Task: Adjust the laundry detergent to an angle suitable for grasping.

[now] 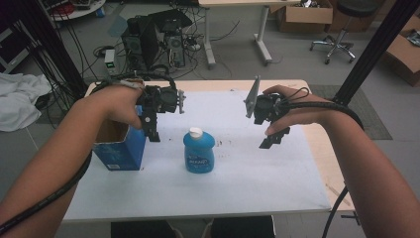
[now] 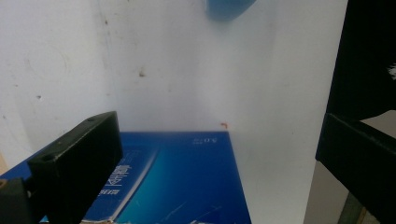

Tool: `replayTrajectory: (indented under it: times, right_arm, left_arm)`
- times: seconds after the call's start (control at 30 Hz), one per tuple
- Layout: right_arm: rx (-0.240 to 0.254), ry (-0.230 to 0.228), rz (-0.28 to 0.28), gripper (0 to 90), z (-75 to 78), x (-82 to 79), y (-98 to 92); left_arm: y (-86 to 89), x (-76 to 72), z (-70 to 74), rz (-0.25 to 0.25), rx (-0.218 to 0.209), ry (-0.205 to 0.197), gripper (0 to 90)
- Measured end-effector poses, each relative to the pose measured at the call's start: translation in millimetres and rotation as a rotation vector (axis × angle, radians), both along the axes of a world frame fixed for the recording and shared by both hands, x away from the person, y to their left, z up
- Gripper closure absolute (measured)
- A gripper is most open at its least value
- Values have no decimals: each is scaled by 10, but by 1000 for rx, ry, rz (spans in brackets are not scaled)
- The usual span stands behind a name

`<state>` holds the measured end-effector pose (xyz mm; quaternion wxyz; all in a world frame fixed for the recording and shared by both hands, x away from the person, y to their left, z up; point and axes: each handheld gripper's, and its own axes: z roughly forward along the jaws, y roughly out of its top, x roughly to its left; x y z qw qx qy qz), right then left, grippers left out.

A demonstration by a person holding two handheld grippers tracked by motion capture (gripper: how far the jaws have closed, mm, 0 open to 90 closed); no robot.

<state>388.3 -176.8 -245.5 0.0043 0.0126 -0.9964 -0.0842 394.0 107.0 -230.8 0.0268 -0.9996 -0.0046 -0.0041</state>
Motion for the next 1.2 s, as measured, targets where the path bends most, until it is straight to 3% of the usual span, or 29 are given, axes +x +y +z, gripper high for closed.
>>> replayTrajectory:
  times: [0.23, 1.2]
  right_arm:
    - [-19, 6, -37, 164, -51, 147, -70]
    - [-10, -27, -21, 162, 23, 106, -52]
  left_arm:
    - [35, 15, -14, 12, -4, 3, 10]
    - [47, -12, -4, 15, -6, 2, 10]
